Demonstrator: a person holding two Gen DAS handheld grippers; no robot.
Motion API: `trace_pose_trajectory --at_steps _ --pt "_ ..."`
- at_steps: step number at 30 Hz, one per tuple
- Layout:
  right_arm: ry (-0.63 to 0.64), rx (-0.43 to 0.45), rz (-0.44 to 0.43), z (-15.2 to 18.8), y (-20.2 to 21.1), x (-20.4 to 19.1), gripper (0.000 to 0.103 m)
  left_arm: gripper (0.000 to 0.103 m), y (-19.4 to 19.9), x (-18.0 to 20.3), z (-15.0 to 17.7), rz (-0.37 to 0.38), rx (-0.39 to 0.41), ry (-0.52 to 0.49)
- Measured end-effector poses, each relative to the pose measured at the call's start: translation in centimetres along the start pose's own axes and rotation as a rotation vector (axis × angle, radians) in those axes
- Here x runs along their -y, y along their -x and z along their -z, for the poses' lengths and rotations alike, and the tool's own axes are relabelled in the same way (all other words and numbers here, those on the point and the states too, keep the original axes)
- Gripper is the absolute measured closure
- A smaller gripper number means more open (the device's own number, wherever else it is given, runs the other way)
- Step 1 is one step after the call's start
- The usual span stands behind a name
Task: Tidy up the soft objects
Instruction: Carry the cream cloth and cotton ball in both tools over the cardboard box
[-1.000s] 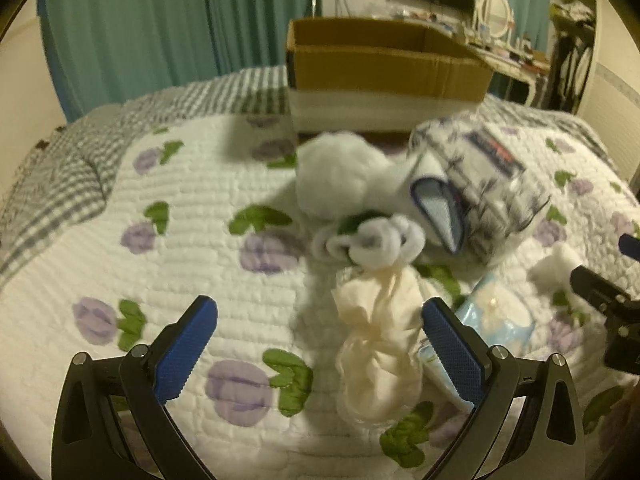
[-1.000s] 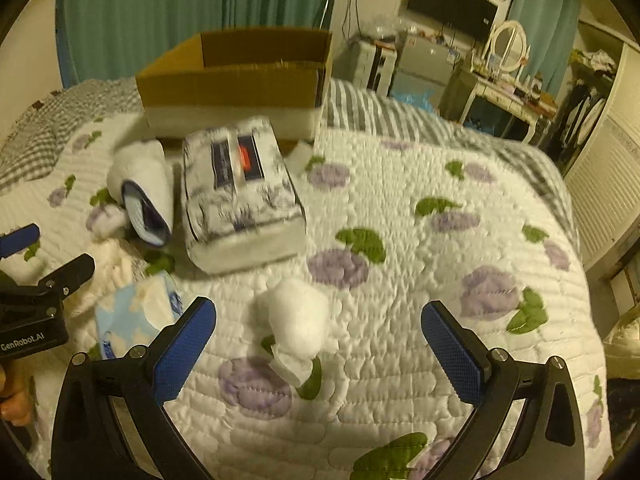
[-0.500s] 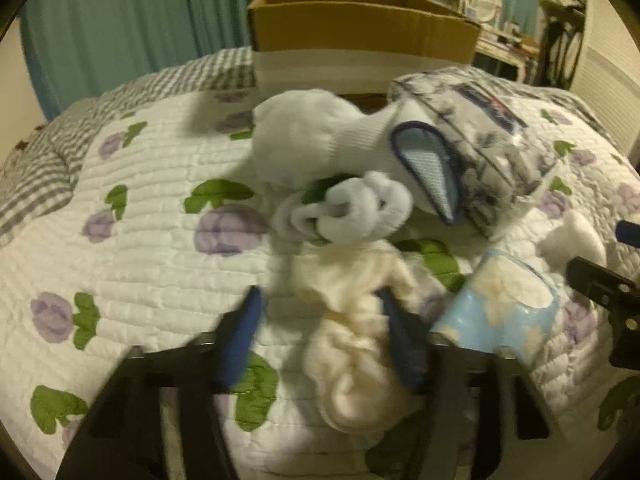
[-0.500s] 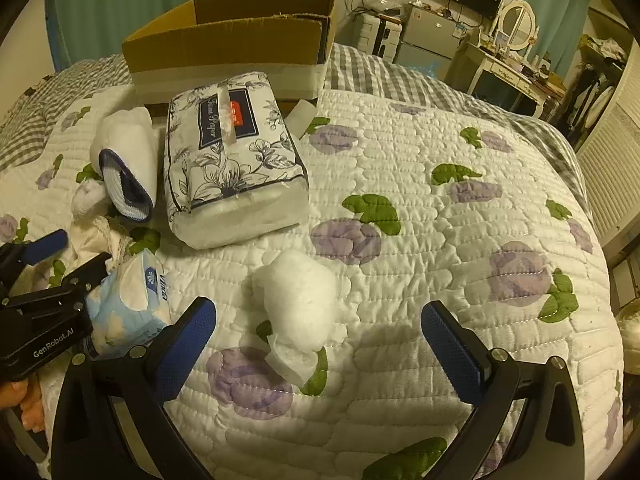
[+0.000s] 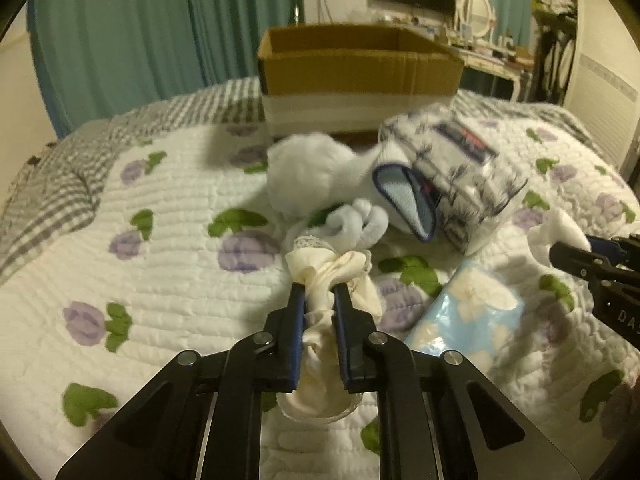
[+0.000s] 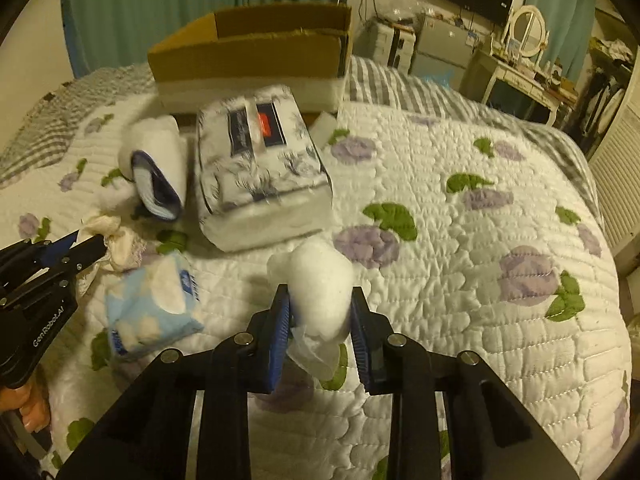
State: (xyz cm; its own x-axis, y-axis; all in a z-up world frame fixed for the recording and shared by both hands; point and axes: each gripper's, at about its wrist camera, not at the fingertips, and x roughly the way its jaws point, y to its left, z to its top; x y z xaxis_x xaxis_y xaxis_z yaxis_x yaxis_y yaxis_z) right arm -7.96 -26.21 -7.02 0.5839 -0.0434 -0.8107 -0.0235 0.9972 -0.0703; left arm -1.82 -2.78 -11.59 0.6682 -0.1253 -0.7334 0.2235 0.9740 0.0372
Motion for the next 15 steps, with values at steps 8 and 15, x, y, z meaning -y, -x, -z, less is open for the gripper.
trace_pose_trajectory --at_steps 8,15 --pt "-0.063 0.123 -0.052 -0.3 4.1 0.2 0.075 0.090 4.5 -1.2 -1.1 -0.004 0.097 0.024" --pt "-0.082 0.250 -0.048 -0.4 8.8 0.1 0.075 0.090 8.3 -2.4 -2.3 0.001 0.178 0.063"
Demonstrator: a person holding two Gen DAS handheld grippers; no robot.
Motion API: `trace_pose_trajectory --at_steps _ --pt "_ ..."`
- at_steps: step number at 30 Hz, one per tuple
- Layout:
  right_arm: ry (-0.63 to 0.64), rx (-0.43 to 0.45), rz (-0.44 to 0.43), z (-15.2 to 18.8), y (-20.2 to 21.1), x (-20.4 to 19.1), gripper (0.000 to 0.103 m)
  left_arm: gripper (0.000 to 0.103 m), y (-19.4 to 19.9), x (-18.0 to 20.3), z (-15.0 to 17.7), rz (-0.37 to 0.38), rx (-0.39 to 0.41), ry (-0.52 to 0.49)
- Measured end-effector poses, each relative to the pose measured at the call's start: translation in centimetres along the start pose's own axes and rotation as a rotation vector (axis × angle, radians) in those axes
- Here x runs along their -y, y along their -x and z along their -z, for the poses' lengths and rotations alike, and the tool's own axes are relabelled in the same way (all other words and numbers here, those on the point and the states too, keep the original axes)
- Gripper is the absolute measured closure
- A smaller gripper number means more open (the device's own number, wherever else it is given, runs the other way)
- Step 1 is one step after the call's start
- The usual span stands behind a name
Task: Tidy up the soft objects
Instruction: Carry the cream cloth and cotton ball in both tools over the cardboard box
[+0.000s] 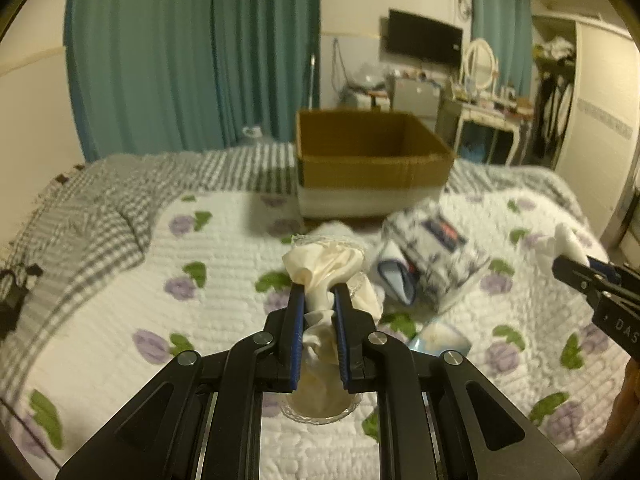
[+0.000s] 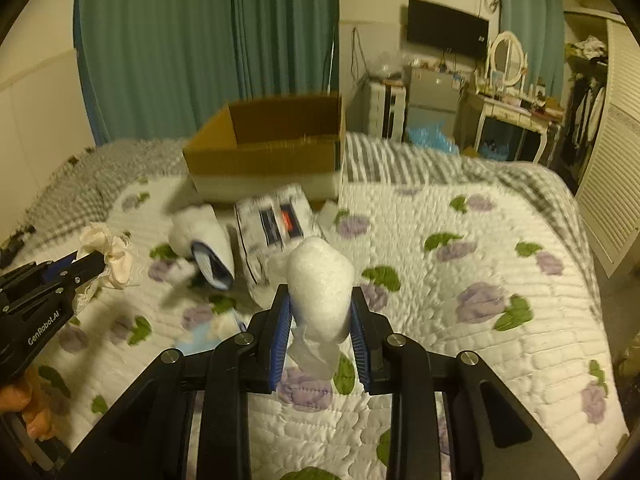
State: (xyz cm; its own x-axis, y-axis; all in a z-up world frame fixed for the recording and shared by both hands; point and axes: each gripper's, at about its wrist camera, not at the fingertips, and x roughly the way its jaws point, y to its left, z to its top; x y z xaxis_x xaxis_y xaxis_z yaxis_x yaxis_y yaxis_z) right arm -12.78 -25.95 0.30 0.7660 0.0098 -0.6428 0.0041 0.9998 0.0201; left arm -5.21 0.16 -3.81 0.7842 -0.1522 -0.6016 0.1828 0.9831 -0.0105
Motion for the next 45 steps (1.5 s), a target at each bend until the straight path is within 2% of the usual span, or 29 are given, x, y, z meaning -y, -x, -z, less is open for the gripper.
trace_pose_trajectory --at_steps 6,12,24,33,45 --pt "-0.004 0.136 -0.030 -2.0 4.7 -0.2 0.075 0.090 3.1 0.1 -2.3 -0.003 0.082 -0.005" --pt "0.019 0.235 -0.054 -4.7 8.1 -0.8 0.075 0.090 5.3 0.6 -4.7 0.005 0.157 -0.006" --pt "0.051 0.395 -0.066 -11.0 11.7 -2.3 0.075 0.090 7.5 0.1 -10.2 0.005 0.304 -0.011" --pt "0.074 0.441 -0.052 -15.5 10.9 -3.1 0.075 0.090 6.0 0.0 -13.9 0.012 0.354 -0.014" --pt "0.065 0.482 -0.046 -20.9 6.4 -3.1 0.075 0.090 0.5 0.4 -17.6 0.018 0.362 0.014"
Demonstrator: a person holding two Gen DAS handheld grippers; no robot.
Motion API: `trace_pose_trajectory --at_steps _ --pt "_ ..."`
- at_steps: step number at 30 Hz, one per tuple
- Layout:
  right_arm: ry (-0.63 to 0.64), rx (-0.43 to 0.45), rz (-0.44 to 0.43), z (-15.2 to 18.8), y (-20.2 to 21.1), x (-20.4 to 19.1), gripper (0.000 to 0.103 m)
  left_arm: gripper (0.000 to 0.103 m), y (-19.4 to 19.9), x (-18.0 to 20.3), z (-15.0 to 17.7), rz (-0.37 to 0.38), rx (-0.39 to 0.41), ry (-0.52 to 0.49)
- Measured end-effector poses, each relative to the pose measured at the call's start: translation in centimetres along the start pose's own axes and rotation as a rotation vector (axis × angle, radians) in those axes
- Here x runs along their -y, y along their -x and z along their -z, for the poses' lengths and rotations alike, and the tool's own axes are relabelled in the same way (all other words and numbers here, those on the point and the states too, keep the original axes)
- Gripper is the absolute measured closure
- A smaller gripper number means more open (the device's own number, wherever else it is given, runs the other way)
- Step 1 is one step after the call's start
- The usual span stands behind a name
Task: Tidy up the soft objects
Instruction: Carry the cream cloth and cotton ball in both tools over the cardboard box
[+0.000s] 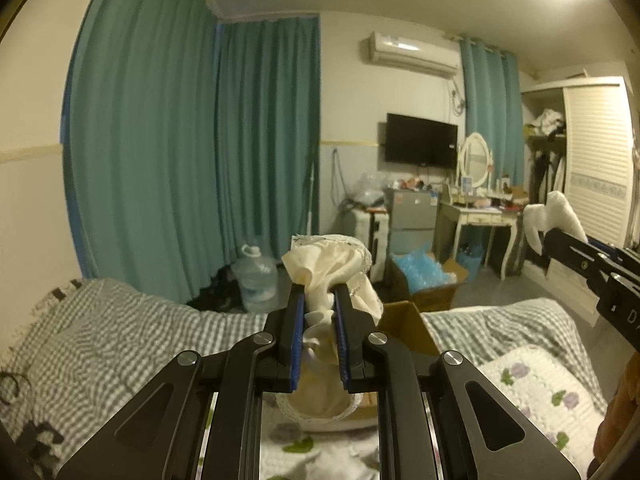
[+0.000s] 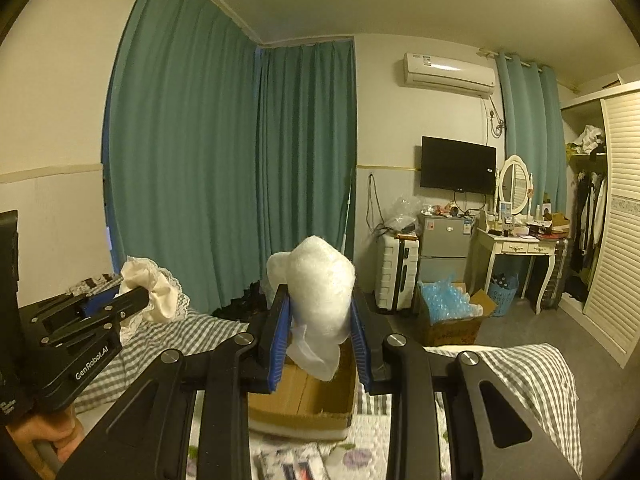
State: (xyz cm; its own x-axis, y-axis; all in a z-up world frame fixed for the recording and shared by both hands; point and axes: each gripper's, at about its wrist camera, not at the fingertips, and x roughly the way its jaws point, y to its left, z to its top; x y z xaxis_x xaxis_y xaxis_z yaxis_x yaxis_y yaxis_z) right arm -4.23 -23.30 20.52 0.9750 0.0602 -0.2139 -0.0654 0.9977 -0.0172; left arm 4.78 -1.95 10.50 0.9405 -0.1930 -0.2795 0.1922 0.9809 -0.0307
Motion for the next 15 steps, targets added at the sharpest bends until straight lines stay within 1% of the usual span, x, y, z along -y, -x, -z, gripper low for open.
trace_pose_trajectory --at_steps 4,7,11,15 --pt "0.018 -0.005 0.008 -0.1 -3.0 0.2 0.075 0.090 -2.5 0.5 0.4 0.003 -0.014 0.010" --pt "0.014 -0.024 0.005 0.4 -5.2 0.5 0.075 0.090 -4.7 1.0 1.1 0.009 -0.045 0.012" --pt "0.002 -0.071 -0.009 1.9 -8.6 1.0 0.075 0.090 -8.0 1.5 2.2 0.020 -0.103 0.027" --pt "0.015 -0.133 -0.015 4.2 -11.9 1.0 0.075 0.090 -10.6 1.6 3.5 0.012 -0.157 0.029"
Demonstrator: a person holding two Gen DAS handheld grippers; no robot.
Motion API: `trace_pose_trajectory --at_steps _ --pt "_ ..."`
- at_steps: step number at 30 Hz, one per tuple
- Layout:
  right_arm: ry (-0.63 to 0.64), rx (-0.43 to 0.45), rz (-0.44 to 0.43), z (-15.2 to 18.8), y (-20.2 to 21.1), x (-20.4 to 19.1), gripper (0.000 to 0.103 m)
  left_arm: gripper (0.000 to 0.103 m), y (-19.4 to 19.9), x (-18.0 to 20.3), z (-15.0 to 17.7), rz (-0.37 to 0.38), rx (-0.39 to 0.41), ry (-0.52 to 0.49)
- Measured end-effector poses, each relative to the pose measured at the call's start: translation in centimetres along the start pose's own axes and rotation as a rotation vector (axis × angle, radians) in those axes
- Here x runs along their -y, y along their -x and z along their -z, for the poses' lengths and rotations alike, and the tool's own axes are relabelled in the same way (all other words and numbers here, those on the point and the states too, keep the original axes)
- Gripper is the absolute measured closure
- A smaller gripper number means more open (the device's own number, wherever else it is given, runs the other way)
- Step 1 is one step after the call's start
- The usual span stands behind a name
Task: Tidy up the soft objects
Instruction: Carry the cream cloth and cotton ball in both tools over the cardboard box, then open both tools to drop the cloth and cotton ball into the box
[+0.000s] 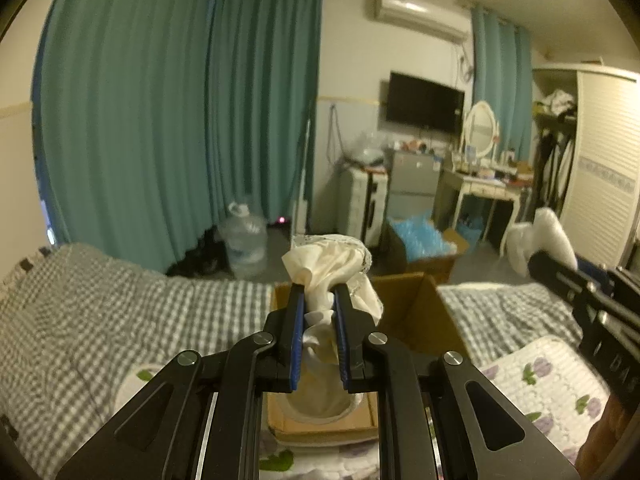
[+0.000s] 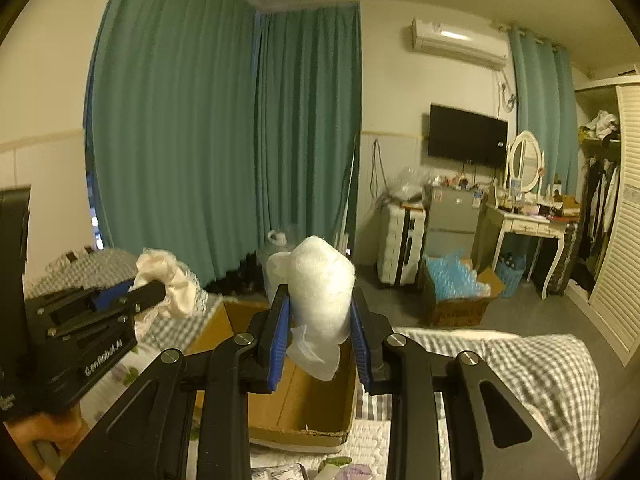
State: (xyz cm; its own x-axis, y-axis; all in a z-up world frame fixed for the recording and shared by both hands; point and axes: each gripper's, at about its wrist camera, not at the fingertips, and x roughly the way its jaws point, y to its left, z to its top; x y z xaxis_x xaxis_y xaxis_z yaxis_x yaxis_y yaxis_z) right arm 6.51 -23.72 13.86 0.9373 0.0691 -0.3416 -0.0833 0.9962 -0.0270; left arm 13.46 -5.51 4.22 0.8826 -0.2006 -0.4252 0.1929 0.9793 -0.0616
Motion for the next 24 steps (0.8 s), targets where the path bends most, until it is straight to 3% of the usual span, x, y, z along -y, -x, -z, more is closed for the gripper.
trace_pose_trajectory --at_steps 9,21,24 --pt "0.041 -0.176 -0.053 6.0 -7.3 -0.3 0.075 0.090 -5.5 0.8 2.7 -0.019 -0.123 -0.020" --pt "0.063 -0.302 -0.042 10.1 -11.4 0.2 0.071 0.086 -8.6 2.0 5.6 -0.038 -0.253 -0.055" --pt "0.072 -0.293 -0.029 10.0 -11.4 0.1 0.044 0.085 -8.8 1.7 5.3 -0.025 -0.271 -0.030"
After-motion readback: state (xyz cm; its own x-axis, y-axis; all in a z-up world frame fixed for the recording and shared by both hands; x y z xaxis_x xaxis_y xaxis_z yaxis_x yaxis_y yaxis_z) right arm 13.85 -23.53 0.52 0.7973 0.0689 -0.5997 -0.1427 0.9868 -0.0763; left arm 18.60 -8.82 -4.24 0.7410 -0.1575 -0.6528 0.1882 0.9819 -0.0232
